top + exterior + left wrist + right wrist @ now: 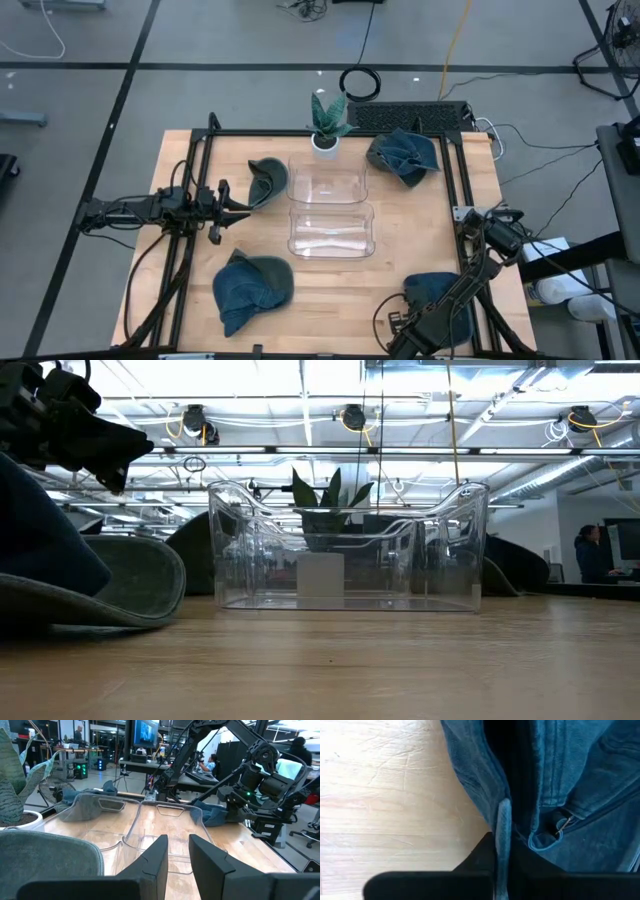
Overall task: Pick & Place hat
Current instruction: Put the bottom right blue cap into the top transparent bin
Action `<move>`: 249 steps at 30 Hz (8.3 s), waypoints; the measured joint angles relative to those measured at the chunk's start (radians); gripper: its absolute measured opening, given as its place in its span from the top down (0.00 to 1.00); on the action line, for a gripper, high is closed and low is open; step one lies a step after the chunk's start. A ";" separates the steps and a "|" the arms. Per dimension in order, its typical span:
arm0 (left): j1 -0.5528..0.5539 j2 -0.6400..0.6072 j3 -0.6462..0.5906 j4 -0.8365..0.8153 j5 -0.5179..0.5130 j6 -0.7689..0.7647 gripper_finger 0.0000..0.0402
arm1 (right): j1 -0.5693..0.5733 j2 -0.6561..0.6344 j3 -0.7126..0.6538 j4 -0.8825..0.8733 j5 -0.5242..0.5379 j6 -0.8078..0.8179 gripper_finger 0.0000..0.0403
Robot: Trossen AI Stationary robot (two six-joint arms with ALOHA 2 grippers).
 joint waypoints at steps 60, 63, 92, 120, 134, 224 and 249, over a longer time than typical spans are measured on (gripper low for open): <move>0.000 0.000 0.000 -0.001 0.000 0.000 0.78 | -0.499 -0.954 -0.334 0.031 1.366 -1.367 1.00; 0.000 0.000 0.000 -0.001 0.000 0.000 0.78 | -0.529 -0.962 -0.334 0.196 1.359 -1.622 1.00; 0.000 0.000 0.000 0.000 0.000 0.000 0.78 | -0.807 -0.901 -0.334 1.202 0.139 -2.417 1.00; 0.000 0.000 0.000 0.000 0.000 0.000 0.78 | -0.895 -0.745 -0.334 1.450 -0.315 -2.217 1.00; 0.000 0.000 0.000 0.005 0.000 -0.003 0.78 | -0.934 -0.714 -0.334 1.499 -0.287 -2.166 1.00; 0.032 1.323 1.614 -0.615 0.173 -0.013 0.40 | -0.970 -0.715 -0.333 1.428 -0.659 -1.870 1.00; 0.034 1.446 1.615 -0.508 0.420 -0.141 0.53 | -0.958 -0.715 -0.333 1.388 -0.657 -1.920 1.00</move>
